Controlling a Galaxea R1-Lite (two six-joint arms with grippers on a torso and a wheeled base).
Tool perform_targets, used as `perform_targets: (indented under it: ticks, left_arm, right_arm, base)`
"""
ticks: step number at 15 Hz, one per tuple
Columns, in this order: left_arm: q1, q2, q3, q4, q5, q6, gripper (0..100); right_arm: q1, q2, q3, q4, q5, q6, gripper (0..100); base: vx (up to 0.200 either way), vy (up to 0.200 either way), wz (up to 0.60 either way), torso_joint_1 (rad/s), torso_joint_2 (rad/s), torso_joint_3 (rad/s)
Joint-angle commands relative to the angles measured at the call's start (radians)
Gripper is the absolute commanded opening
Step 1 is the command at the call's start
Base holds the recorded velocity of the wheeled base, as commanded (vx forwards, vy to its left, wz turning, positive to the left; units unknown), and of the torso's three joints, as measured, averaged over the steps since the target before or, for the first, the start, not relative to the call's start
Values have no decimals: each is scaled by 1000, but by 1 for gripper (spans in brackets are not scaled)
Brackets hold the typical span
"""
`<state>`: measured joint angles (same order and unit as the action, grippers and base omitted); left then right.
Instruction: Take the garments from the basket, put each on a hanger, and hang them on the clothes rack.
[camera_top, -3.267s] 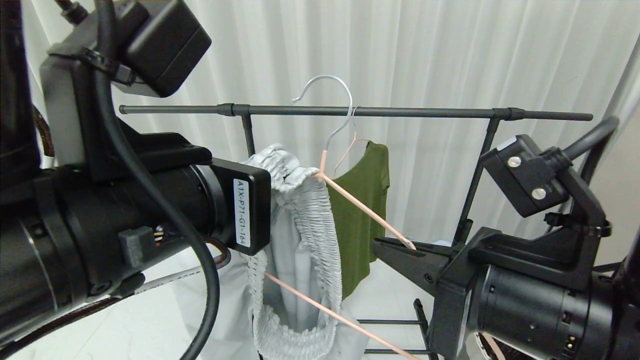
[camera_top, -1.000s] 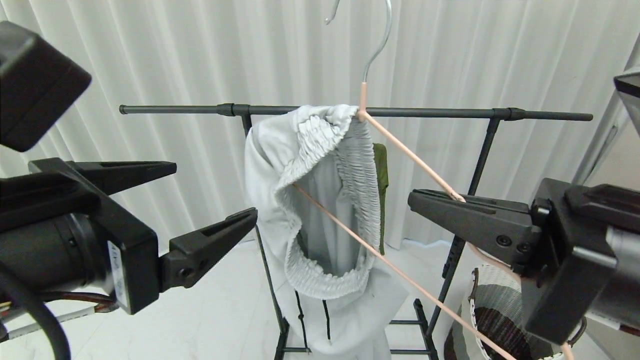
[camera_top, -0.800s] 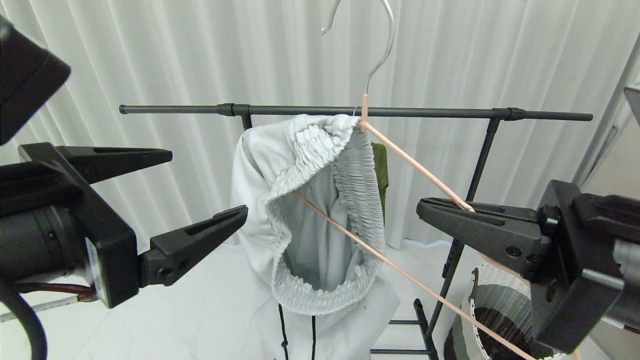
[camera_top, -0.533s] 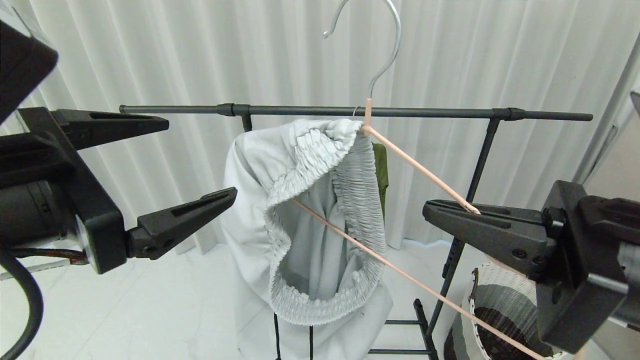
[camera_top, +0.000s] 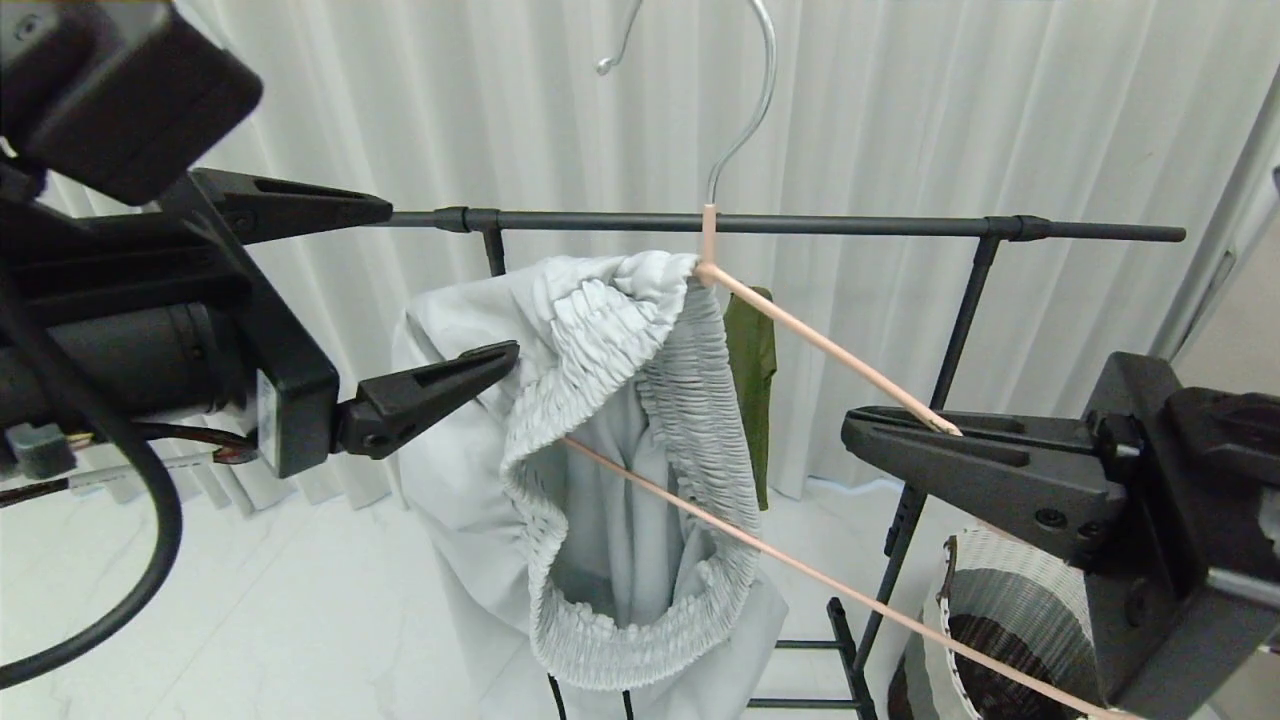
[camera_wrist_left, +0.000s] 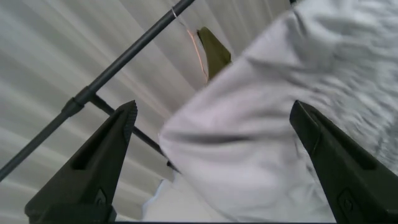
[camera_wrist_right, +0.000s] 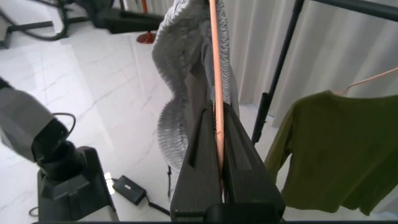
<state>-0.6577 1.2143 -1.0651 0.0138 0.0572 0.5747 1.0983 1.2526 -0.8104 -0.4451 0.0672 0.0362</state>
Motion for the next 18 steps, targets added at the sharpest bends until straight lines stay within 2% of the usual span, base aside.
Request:
perform_targets:
  ticks: [1,8,18]
  left_arm:
    - [-3,42,-7,0,0,13,100]
    - [-10,79,-22,0,-20,60,100]
    - [-25,82,-13,0,-20,62,100]
  right_arm:
    - [3,5,-13,0,14,-13,0]
    - [38,5,-13,28,48,-44,0]
    - [75,1,-13,59,62,-59,0]
  base:
    - [0,0,0,0,0,0]
    - [0,0,0,0,0,0]
    - [0,0,0,0,0,0]
